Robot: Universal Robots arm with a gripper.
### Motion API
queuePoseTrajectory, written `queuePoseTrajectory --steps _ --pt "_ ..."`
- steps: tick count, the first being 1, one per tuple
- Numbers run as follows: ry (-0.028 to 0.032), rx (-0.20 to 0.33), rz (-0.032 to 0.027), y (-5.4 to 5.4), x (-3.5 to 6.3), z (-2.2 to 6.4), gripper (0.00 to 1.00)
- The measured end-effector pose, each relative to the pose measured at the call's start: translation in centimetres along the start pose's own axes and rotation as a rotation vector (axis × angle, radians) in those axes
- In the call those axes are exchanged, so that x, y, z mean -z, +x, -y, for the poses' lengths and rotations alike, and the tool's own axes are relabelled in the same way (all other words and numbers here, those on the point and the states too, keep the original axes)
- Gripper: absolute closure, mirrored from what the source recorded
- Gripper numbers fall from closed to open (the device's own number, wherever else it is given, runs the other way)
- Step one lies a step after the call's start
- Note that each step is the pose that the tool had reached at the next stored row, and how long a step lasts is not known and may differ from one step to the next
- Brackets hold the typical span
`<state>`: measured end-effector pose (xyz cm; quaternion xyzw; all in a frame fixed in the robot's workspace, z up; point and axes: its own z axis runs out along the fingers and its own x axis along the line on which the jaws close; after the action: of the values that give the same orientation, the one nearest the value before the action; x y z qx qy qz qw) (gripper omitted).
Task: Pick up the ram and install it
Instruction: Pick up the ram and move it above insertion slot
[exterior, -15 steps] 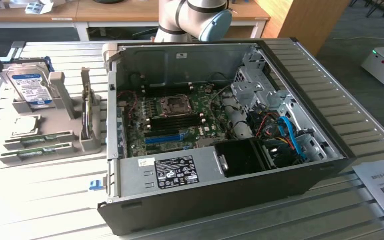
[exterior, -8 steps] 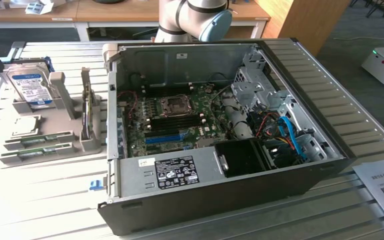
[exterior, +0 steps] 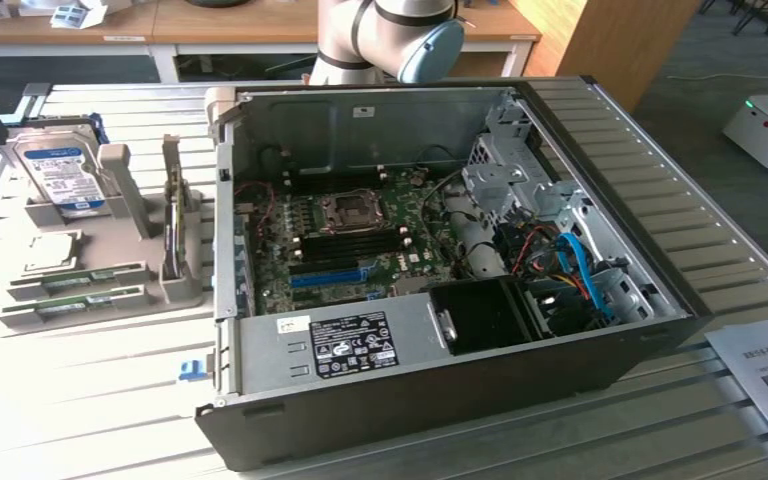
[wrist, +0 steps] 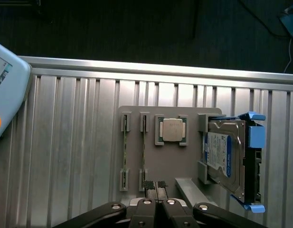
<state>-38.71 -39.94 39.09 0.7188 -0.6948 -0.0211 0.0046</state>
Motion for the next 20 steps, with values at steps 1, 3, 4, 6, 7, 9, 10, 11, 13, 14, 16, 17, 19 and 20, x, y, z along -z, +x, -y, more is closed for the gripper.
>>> queuePoseTrajectory --steps 1,3,4,6,7,9,10,11,13,14,16,17,19,20 --pt "0.0001 0.000 0.0000 0.00 0.00 0.00 0.89" --pt "0.0000 0.000 0.0000 0.01 0.00 0.00 0.84" --pt "0.0000 0.000 0.0000 0.01 0.00 0.00 0.76" --pt "0.0000 0.000 0.0000 0.01 0.00 0.00 0.76" --pt "0.0000 0.000 0.0000 0.01 0.00 0.00 0.76" --pt "-0.0001 0.000 0.0000 0.01 0.00 0.00 0.76" --pt "-0.0001 0.000 0.0000 0.01 0.00 0.00 0.76" --pt "0.0000 0.000 0.0000 0.01 0.00 0.00 0.76" --pt "0.0000 0.000 0.0000 0.05 0.00 0.00 0.76" --pt "0.0000 0.000 0.0000 0.05 0.00 0.00 0.75" --pt "-0.0001 0.000 0.0000 0.05 0.00 0.00 0.69" --pt "0.0000 0.000 0.0000 0.05 0.00 0.00 0.69" --pt "0.0000 0.000 0.0000 0.05 0.00 0.00 0.69" --pt "-0.0001 0.000 0.0000 0.05 0.00 0.00 0.69"
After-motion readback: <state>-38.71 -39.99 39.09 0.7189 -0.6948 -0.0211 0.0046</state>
